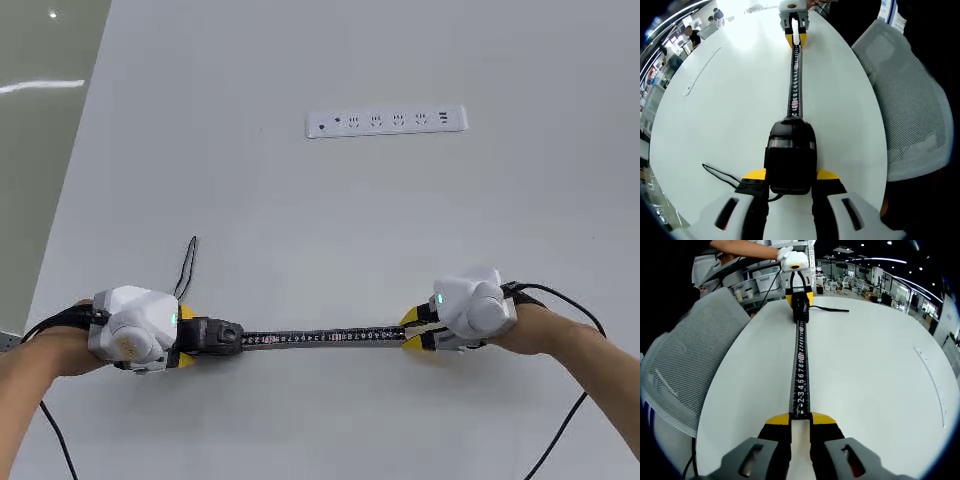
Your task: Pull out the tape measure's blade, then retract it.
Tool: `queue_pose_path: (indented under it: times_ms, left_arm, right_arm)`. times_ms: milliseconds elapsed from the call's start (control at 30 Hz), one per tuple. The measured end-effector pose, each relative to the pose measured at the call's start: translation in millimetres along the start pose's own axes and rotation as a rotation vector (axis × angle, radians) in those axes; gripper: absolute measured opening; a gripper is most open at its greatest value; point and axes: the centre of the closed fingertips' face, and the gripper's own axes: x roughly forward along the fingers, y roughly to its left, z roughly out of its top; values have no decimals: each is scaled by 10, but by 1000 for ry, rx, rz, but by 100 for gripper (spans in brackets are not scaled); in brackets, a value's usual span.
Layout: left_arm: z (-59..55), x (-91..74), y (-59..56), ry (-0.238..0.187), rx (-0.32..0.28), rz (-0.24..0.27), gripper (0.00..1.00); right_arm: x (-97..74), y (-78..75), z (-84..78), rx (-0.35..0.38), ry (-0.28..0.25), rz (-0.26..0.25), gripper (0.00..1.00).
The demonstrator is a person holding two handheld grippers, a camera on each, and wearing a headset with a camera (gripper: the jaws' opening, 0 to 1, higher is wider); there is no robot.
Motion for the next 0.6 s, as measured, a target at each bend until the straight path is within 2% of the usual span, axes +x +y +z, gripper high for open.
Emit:
queue_pose_path:
  times_ms: [267,433,600]
  left_arm:
    - [2,5,-3,9,-1,-2,29]
    - [10,2,-4,9,-3,-3,30]
    - [10,7,-1,9,-8,-3,30]
  right_arm:
    - [-18,-2,31,-15,19,-3,11]
    - [11,17,16,-44,65,-2,12]
    - [-9,28,20,-42,73,-2,13]
